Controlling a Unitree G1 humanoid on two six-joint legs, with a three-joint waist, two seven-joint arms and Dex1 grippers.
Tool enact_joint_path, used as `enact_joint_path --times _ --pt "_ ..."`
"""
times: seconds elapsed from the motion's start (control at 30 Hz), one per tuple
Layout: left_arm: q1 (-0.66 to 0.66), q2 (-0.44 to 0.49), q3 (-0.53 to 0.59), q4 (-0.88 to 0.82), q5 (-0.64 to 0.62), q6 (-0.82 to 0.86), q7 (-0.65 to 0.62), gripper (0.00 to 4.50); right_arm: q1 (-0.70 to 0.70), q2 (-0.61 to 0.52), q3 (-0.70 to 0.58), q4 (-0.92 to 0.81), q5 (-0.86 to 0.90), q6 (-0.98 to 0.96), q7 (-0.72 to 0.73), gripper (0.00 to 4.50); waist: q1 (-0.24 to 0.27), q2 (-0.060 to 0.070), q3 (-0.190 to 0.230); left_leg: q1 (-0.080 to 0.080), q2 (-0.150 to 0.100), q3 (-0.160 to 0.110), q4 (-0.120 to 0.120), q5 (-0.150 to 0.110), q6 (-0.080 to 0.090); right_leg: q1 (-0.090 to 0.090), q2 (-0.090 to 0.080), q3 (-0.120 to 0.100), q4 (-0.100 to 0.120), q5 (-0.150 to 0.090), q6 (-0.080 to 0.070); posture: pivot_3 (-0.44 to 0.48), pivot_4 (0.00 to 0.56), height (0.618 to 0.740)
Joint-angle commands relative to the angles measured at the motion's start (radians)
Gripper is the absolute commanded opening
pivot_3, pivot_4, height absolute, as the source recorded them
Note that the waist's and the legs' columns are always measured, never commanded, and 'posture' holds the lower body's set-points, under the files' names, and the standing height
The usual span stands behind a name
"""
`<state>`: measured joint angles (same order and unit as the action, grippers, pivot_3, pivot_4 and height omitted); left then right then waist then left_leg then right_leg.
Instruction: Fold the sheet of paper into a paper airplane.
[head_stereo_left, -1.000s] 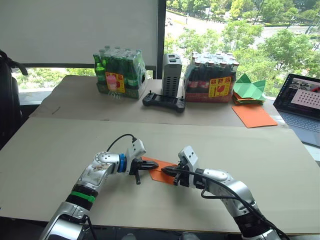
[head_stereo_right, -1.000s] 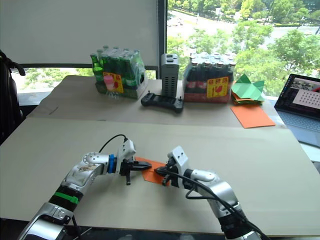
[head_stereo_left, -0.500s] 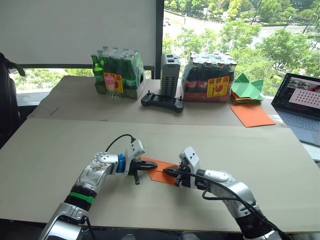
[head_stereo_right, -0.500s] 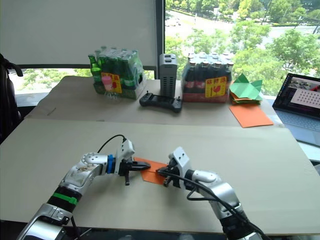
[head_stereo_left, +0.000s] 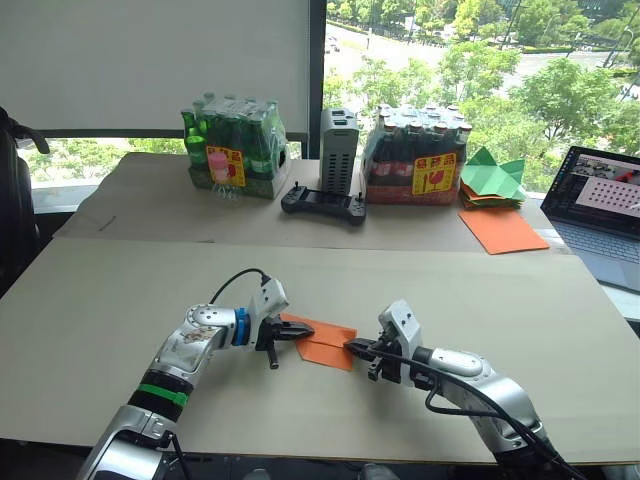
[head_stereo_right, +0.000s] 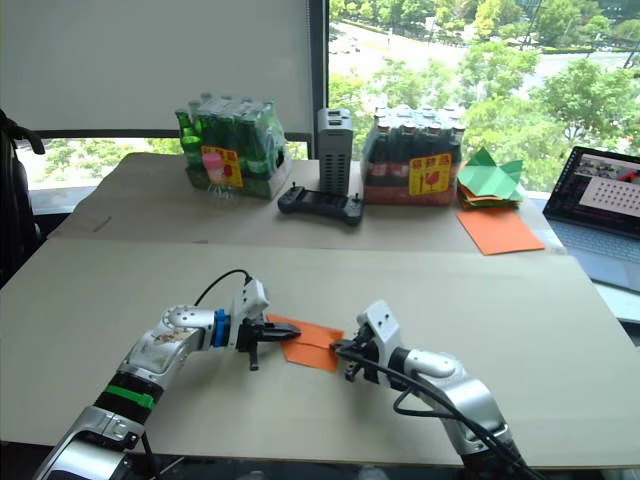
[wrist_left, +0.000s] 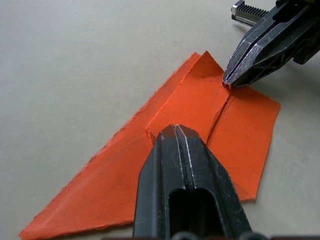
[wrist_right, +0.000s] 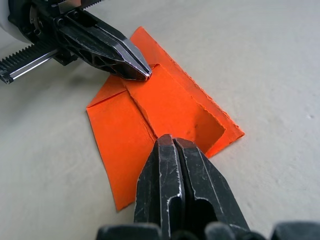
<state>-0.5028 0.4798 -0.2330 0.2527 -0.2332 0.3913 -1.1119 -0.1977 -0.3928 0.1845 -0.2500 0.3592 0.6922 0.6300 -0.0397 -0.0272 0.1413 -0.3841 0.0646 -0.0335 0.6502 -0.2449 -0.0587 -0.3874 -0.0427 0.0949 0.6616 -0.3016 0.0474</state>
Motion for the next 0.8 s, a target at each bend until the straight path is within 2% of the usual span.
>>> enact_joint_path --times 0.03,0.57,0.8 --pt "0.016 0.005 -0.029 0.042 0.039 0.027 0.009 0.00 -0.018 0.011 -0.016 0.033 -0.015 0.018 -0.036 0.03 0.000 0.000 0.000 0.000 0.000 0.000 0.000 0.000 0.000 0.000 0.000 0.000 0.000 0.000 0.000 0.000 0.150 0.740" --pt "0.038 0.012 -0.025 0.021 0.035 0.034 0.014 0.00 -0.055 0.005 -0.053 0.116 -0.046 -0.020 -0.082 0.03 -0.001 0.000 0.000 0.000 0.000 0.000 0.000 0.000 0.000 0.000 0.000 0.000 0.000 0.000 0.000 0.000 0.150 0.740" --pt "0.033 0.007 -0.007 0.020 0.022 0.041 0.021 0.00 -0.100 0.086 -0.210 0.068 0.111 0.002 -0.089 0.03 0.000 0.000 0.000 -0.001 0.000 0.000 0.000 0.000 0.000 0.000 0.000 0.000 0.000 0.000 0.000 0.000 0.150 0.740"
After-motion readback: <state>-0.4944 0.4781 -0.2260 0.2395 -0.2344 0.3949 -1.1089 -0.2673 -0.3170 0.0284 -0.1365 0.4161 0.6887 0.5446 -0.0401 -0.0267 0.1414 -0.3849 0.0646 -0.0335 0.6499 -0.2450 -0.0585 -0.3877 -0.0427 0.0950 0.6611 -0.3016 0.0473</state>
